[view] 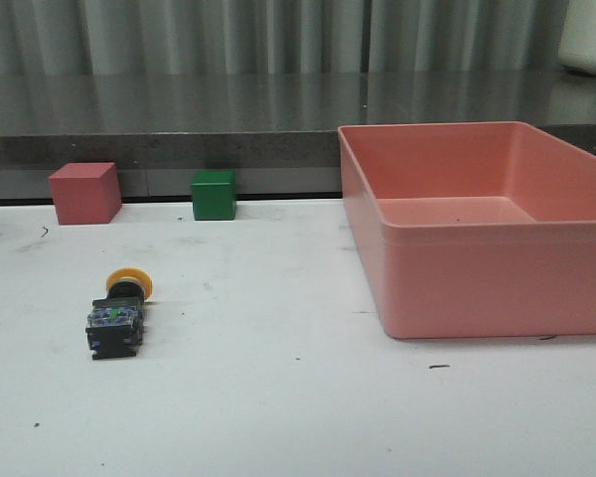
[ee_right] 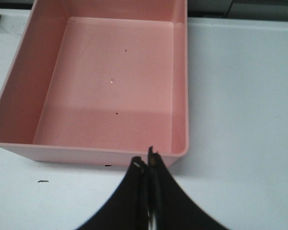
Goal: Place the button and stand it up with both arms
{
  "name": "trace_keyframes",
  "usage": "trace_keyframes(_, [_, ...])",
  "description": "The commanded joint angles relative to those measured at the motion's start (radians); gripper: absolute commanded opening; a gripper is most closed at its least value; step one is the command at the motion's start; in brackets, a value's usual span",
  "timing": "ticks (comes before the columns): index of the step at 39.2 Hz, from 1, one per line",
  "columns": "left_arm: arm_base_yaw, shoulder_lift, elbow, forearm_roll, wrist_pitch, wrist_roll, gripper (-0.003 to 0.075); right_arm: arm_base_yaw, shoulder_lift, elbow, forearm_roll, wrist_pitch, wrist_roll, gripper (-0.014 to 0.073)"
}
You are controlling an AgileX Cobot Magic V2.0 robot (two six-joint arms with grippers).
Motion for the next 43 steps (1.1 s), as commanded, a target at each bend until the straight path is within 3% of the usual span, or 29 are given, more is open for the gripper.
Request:
trace_keyframes(1, [0.003,0.012,-0.038,-0.003,-0.079,0.001,0.0673,-0.002,-0.155,0.117,-0.020,-0.181,-0.012,-0.0067])
trace_keyframes(8, [0.003,0.012,-0.038,-0.003,-0.079,0.001,0.0673,-0.002,-0.528,0.372,-0.020,-0.327,-0.012,-0.0067])
trace_keyframes(14, [0.003,0.012,-0.038,-0.003,-0.081,0.001,0.0673,-0.002,-0.683,0.439,-0.020,-0.400,-0.012,-0.0067])
trace_keyframes(29, [0.001,0.083,-0.088,-0.027,-0.059,0.001,0.0673,-0.002,-0.707,0.448,-0.020,-0.407,-0.012,-0.0067])
trace_keyframes(43, [-0.011,0.517,-0.403,-0.189,0.281,0.001,0.0673,-0.002,-0.707,0.448,-0.020,-0.407,-0.012,-0.0067])
